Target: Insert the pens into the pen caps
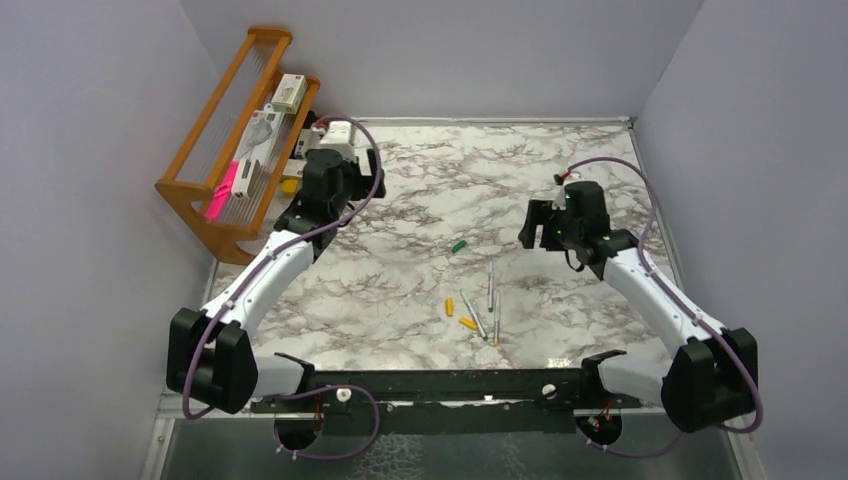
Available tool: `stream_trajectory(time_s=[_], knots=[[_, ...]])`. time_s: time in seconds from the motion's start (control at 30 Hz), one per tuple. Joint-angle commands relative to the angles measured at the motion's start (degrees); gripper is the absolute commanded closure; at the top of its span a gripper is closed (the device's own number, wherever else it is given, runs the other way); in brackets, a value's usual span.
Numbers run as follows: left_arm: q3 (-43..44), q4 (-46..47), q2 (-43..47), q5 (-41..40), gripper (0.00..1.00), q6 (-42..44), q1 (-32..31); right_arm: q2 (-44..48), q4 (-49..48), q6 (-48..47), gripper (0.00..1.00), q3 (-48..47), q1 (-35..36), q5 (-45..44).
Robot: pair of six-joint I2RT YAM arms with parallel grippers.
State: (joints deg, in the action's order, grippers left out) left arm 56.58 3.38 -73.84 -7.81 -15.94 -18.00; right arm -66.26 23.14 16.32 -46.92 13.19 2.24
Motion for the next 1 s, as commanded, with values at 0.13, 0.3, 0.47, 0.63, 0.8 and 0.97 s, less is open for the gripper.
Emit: stream_trajectory(time_s=[0.13, 0.3, 0.47, 0.63, 0.8, 0.97], knots=[[0.09, -13.88, -3.11, -2.83, 0.26, 4.27, -9.35, -7.08, 9.65, 7.96, 0.36, -1.54, 11.63, -3.7], [-0.83, -13.41, -3.92, -0.99, 0.53, 4.82, -13.85, -13.92, 12.86, 9.85, 0.59, -5.72, 16.9, -3.35], [-1.33, -12.29, -4.43, 1.99, 0.63, 2.6, -15.02, -17.67, 11.74, 10.8, 0.5, -7.08, 18.17, -2.76], [-2.15, -10.93, -3.81, 1.83, 0.55, 1.31, -15.58, -22.22, 11.39, 11.27, 0.41, -9.18, 18.45, -2.71], [-1.77, -11.17, -3.41, 0.31, 0.55, 0.88, -15.71, -25.39, 10.6, 10.99, 0.44, -10.7, 18.69, -3.19], [-1.71, -10.25, 3.39, -11.61, 0.47, 0.3, -18.36, -28.06, 10.52, 10.42, 0.44, -12.07, 19.25, -3.71]])
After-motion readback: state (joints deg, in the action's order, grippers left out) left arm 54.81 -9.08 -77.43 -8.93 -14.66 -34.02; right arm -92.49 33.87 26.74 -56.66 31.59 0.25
